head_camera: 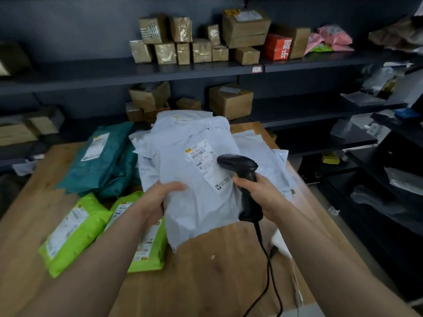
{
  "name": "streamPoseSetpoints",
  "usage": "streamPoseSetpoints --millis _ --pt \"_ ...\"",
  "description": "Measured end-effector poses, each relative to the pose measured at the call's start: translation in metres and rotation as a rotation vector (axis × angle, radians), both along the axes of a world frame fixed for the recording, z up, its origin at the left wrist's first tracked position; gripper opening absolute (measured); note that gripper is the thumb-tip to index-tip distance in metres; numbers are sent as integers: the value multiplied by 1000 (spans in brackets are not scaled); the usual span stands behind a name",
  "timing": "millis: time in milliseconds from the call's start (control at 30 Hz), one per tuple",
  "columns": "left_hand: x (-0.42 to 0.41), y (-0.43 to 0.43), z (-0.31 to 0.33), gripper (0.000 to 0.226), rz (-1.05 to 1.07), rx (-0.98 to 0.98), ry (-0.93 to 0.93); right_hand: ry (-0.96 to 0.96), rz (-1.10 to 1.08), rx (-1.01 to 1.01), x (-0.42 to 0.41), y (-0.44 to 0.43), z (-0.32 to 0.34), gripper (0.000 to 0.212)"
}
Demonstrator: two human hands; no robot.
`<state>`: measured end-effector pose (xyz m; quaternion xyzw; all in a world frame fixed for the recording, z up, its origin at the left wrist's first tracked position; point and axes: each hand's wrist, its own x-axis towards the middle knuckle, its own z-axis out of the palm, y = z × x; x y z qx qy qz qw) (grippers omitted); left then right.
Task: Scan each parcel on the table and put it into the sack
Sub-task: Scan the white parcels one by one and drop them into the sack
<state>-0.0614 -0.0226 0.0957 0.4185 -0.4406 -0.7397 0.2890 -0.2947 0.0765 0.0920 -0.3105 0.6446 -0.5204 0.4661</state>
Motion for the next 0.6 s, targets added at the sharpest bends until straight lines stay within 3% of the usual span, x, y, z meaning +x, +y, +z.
streamPoseSetpoints --millis 133,233,433,600 --pt "33 -3 -12 39 174 4 48 109 114 20 40 -10 8 25" --pt "59 -6 -27 38 279 -51 51 244 132 41 60 -18 19 23" --pt "99 -25 -35 32 249 -139 46 328 305 -5 95 -31 53 17" --pt "115 -39 -42 39 277 -133 -19 471 290 33 117 -37 59 22"
